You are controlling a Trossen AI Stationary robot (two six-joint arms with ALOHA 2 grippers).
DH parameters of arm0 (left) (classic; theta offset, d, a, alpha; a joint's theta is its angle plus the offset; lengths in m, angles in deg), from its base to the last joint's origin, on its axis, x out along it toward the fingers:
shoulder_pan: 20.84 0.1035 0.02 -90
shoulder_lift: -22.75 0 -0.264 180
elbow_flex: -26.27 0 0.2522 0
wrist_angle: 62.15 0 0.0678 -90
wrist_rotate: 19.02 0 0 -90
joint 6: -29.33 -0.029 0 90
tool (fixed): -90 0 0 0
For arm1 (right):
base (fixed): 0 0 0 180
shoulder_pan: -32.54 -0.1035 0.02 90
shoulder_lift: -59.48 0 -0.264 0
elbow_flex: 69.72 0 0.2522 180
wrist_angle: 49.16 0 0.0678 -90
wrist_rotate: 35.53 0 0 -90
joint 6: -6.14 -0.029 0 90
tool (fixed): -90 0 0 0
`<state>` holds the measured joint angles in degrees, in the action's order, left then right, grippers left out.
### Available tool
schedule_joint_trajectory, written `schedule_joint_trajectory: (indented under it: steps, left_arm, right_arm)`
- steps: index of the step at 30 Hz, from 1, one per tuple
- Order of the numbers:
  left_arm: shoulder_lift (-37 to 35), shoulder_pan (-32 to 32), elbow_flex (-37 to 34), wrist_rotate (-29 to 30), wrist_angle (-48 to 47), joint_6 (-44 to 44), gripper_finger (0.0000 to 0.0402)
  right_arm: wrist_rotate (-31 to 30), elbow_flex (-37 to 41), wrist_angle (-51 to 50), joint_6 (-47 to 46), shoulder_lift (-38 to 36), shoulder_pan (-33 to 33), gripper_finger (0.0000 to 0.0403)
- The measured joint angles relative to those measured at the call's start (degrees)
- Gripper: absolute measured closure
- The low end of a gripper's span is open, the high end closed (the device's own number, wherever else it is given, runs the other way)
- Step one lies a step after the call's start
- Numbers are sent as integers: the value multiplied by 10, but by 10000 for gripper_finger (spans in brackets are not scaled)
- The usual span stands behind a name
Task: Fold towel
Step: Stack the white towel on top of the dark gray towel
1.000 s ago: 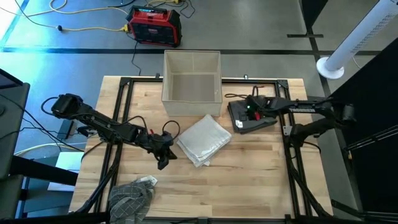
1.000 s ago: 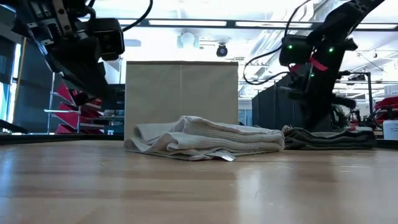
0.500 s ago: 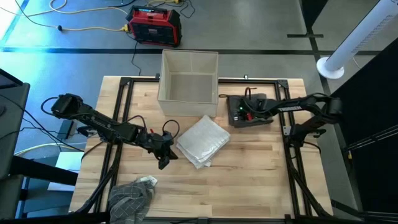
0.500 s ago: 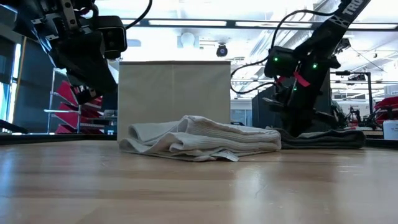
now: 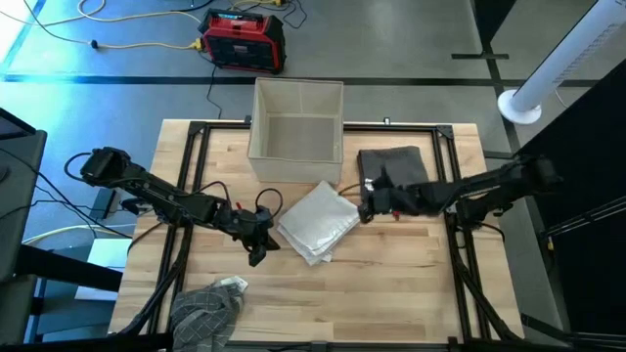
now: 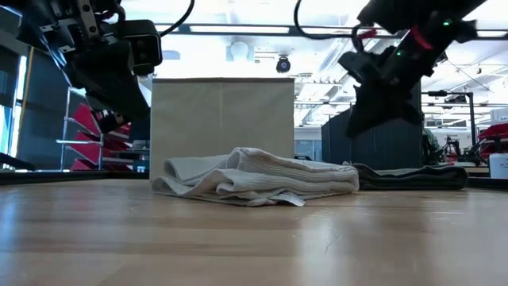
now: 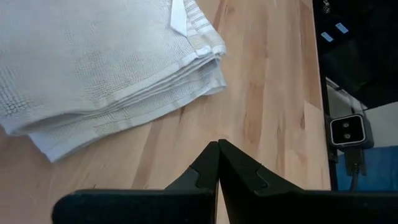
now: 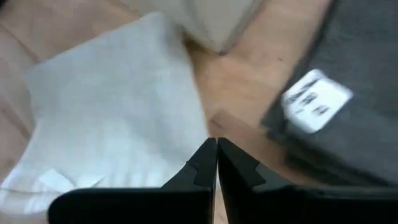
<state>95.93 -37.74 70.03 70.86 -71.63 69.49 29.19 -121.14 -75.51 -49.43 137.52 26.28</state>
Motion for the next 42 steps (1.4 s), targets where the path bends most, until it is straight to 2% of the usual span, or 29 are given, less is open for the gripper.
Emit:
schedule_joint_trajectory:
  steps: [3, 6, 9, 15, 17, 20, 25, 29, 34, 38, 42]
  left_arm:
    - [0, 0, 0, 9, 0, -16, 402]
    - [0, 1, 0, 9, -1, -28, 402]
    - [0, 1, 0, 6, -1, -29, 402]
    - [0, -1, 0, -13, -7, -24, 402]
    - [0, -4, 0, -12, -10, -23, 402]
    - [0, -4, 0, -9, -16, -23, 402]
    - [0, -4, 0, -8, -15, -34, 402]
    - [0, -4, 0, -8, -14, -38, 402]
    - [0, -4, 0, -8, -14, -55, 402]
    - [0, -3, 0, -7, -14, -74, 402]
    - [0, -2, 0, -7, -14, -76, 402]
  right_arm:
    - [2, 1, 60, 1, 63, -5, 403]
    - [39, 1, 119, -11, 125, -5, 403]
    - [75, -4, 130, -45, 157, -15, 403]
    - [180, -18, 126, -65, 143, -84, 403]
    - [197, -24, 115, -72, 132, -104, 403]
    - [189, -37, 90, -90, 108, -119, 403]
    - [146, -69, 48, -93, 73, -105, 400]
    - [163, -119, -33, -100, 73, -81, 378]
    - [152, -205, -176, -65, 104, -66, 317]
    - [142, -260, -274, -88, 149, -57, 276]
    - [157, -270, -276, -111, 196, -47, 238]
